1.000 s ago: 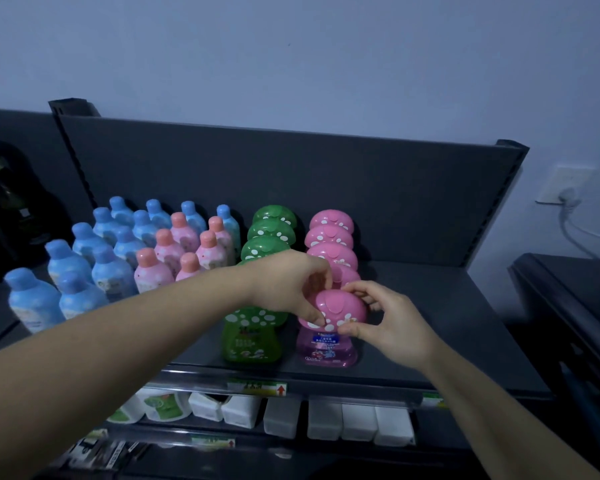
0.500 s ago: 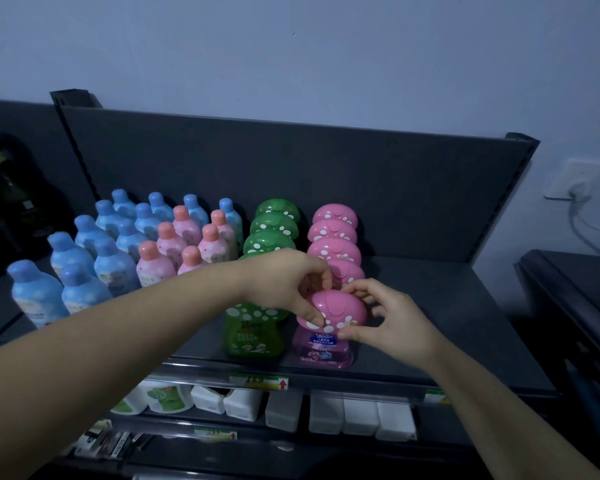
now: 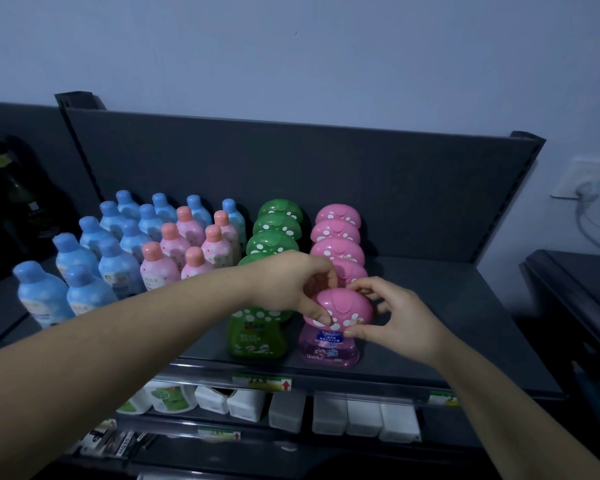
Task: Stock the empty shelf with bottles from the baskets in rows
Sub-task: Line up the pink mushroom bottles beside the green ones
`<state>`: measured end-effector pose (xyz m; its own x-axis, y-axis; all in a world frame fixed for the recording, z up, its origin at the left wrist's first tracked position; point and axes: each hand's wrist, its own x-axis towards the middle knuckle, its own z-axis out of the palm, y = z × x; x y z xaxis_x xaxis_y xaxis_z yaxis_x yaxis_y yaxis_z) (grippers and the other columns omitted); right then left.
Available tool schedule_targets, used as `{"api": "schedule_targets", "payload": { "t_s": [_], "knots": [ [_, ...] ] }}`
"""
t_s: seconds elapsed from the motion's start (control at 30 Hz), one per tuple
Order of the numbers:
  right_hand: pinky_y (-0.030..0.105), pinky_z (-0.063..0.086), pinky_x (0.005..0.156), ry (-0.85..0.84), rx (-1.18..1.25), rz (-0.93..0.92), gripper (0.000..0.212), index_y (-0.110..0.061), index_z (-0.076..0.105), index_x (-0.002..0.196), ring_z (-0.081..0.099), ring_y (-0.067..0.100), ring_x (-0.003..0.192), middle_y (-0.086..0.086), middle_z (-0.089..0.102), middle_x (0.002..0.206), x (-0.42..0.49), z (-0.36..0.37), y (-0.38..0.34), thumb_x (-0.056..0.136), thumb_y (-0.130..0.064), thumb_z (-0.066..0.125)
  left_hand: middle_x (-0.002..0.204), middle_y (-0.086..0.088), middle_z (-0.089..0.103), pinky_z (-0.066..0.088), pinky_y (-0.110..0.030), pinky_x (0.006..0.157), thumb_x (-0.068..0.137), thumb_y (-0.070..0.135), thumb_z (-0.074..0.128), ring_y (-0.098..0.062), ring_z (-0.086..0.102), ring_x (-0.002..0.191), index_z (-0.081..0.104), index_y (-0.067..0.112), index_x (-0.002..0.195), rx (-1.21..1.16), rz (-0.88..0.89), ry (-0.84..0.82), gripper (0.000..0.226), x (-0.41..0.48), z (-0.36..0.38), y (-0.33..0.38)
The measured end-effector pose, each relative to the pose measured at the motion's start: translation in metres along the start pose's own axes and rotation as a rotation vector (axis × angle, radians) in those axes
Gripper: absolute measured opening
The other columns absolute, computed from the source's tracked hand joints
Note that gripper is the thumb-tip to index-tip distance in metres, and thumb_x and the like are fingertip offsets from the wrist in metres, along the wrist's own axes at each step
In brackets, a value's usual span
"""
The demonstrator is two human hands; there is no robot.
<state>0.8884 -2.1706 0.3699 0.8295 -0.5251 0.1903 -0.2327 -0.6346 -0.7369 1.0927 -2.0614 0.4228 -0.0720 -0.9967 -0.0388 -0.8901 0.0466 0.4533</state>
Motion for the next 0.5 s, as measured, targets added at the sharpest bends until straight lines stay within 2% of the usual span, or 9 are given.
{"api": "schedule_targets", "payload": {
  "t_s": [0.2, 0.37, 0.43, 0.5],
  "knots": [
    [0.009, 0.045, 0.082, -0.009, -0.022, 0.013, 0.056, -0.039, 0.061, 0.11, 0.057, -0.006, 0.102, -0.02, 0.061, 0.11, 0.002, -0.003, 0.0, 0.064, -0.028, 0.092, 0.103, 0.005, 0.065, 0.049, -0.029, 0.08, 0.072, 0.039, 0.084, -0.014, 0.06, 0.091, 0.059, 0.022, 0.117, -0.002, 0.001, -0.006, 0.054, 0.002, -0.001, 0.001],
    [0.017, 0.049, 0.084, -0.07, 0.035, 0.035, 0.054, -0.041, 0.06, 0.111, 0.057, -0.003, 0.103, -0.02, 0.06, 0.11, 0.003, -0.006, 0.002, 0.066, -0.031, 0.09, 0.102, 0.004, 0.066, 0.05, -0.028, 0.08, 0.072, 0.041, 0.084, -0.014, 0.062, 0.091, 0.06, 0.021, 0.116, 0.0, -0.002, -0.02, 0.055, 0.004, -0.004, 0.001],
    [0.024, 0.053, 0.083, -0.098, 0.142, 0.024, 0.046, -0.041, 0.061, 0.112, 0.059, 0.003, 0.102, -0.018, 0.063, 0.112, 0.004, -0.011, 0.005, 0.073, -0.035, 0.084, 0.1, 0.008, 0.068, 0.052, -0.027, 0.082, 0.073, 0.047, 0.081, -0.01, 0.063, 0.091, 0.063, 0.022, 0.113, -0.032, -0.007, -0.014, 0.05, 0.003, -0.008, 0.0],
    [0.024, 0.053, 0.078, -0.004, 0.258, 0.025, 0.027, -0.041, 0.064, 0.108, 0.064, 0.007, 0.094, -0.013, 0.067, 0.107, 0.007, -0.018, 0.01, 0.084, -0.032, 0.071, 0.096, 0.008, 0.07, 0.053, -0.03, 0.083, 0.08, 0.049, 0.074, -0.008, 0.065, 0.088, 0.067, 0.022, 0.106, -0.099, -0.011, 0.058, 0.038, 0.005, -0.013, -0.002]
  ]
}}
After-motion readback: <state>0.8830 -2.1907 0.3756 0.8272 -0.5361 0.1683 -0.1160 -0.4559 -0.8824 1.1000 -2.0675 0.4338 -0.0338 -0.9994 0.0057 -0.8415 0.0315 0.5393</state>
